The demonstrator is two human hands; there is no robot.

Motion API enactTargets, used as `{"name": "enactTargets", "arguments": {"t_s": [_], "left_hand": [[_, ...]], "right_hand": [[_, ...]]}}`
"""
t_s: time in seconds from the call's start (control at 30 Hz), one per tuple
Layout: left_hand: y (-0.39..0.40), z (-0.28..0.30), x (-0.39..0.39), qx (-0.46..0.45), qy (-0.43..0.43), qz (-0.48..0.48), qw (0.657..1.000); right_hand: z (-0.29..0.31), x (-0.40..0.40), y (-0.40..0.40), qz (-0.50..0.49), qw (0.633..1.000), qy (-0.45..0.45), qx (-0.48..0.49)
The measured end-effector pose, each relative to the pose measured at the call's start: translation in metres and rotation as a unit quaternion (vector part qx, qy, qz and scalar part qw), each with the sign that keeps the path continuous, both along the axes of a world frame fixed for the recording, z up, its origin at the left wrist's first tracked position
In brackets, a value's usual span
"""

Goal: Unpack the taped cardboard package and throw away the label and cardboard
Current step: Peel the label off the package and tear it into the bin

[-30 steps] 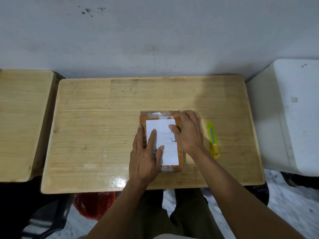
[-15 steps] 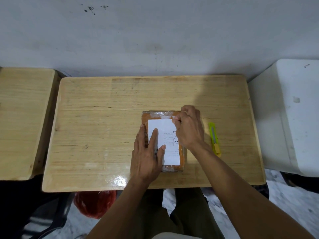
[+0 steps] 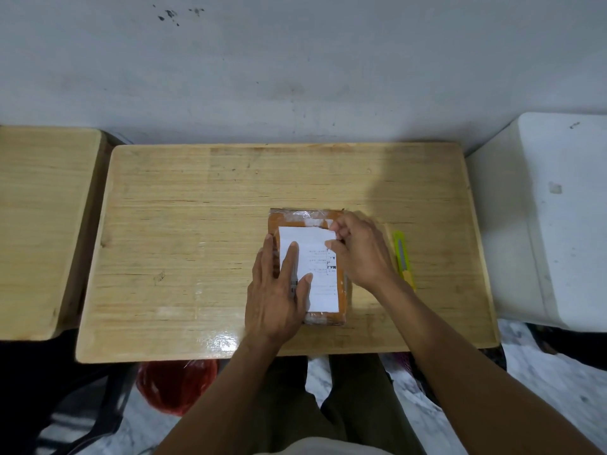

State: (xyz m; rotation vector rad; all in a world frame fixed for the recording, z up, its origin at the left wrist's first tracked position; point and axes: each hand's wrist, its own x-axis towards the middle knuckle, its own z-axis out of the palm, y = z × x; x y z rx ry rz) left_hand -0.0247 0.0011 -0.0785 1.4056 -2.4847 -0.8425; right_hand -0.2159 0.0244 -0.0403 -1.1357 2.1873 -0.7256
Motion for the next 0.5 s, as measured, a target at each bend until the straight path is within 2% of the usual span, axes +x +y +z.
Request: {"name": "enactTargets", "arguments": {"t_s": [0.17,0.33,0.5], "left_hand": [[0.0,0.0,0.0,0.0,-0.003,0.001,1.0],[0.0,0.0,-0.001,-0.001,-0.003,0.0,1.0],[0.001,-0.001,0.001,0.003,0.019,0.002,1.0]], "right_hand": [[-0.004,0.004,-0.001,-0.039,0.999,-0.005,-0.007],[-0.012,0.01,0.008,-0.033,0.998,0.059,-0.008],[-0.015,0.022,0.014,-0.087,0.994,-0.001,-0.07]]}}
